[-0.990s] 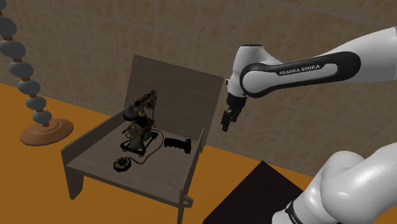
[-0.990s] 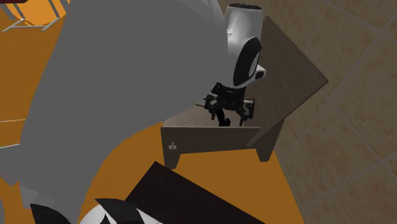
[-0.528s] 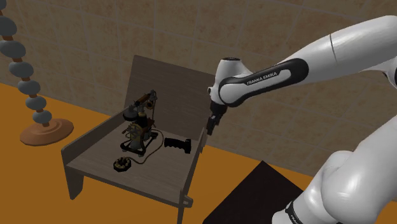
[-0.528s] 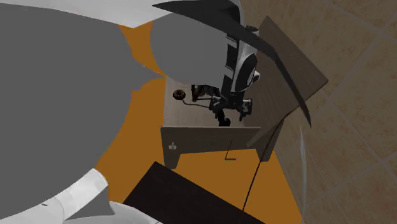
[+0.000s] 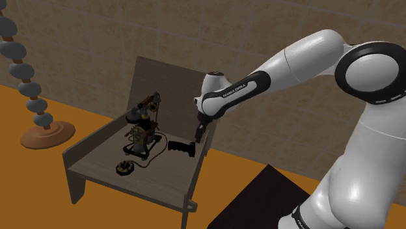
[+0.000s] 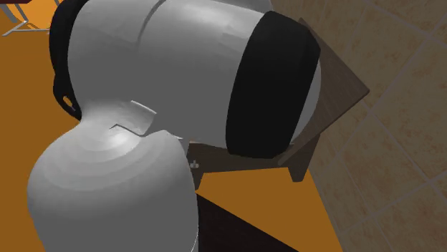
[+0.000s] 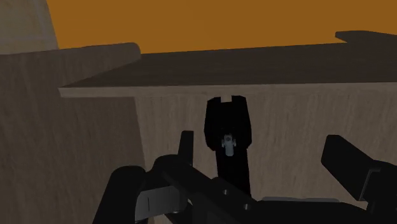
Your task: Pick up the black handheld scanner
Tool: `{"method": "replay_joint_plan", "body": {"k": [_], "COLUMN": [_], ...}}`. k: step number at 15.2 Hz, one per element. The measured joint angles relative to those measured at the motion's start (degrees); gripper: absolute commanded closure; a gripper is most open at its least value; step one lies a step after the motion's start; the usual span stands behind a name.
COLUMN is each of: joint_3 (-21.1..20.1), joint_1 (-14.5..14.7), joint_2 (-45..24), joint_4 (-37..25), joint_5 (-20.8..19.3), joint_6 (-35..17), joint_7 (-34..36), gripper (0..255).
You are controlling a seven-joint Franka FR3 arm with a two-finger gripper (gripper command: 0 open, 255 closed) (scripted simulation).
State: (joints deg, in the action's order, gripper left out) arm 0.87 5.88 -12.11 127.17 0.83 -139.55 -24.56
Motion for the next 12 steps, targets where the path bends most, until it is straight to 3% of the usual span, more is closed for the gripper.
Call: {"method": "replay_joint_plan", "body": {"k": [8,12], "joint_3": [-2.88,-3.18], "joint_1": [0.21,0.15], "joint_2": [-16.08,-19.92], "joint_4": [-12.56,-14.7], "joint_5": [0.57,0.48], "joint_6": [-5.21,-7.04], "joint_7": [-7.06,-7.97], "gripper": [0,0]}}
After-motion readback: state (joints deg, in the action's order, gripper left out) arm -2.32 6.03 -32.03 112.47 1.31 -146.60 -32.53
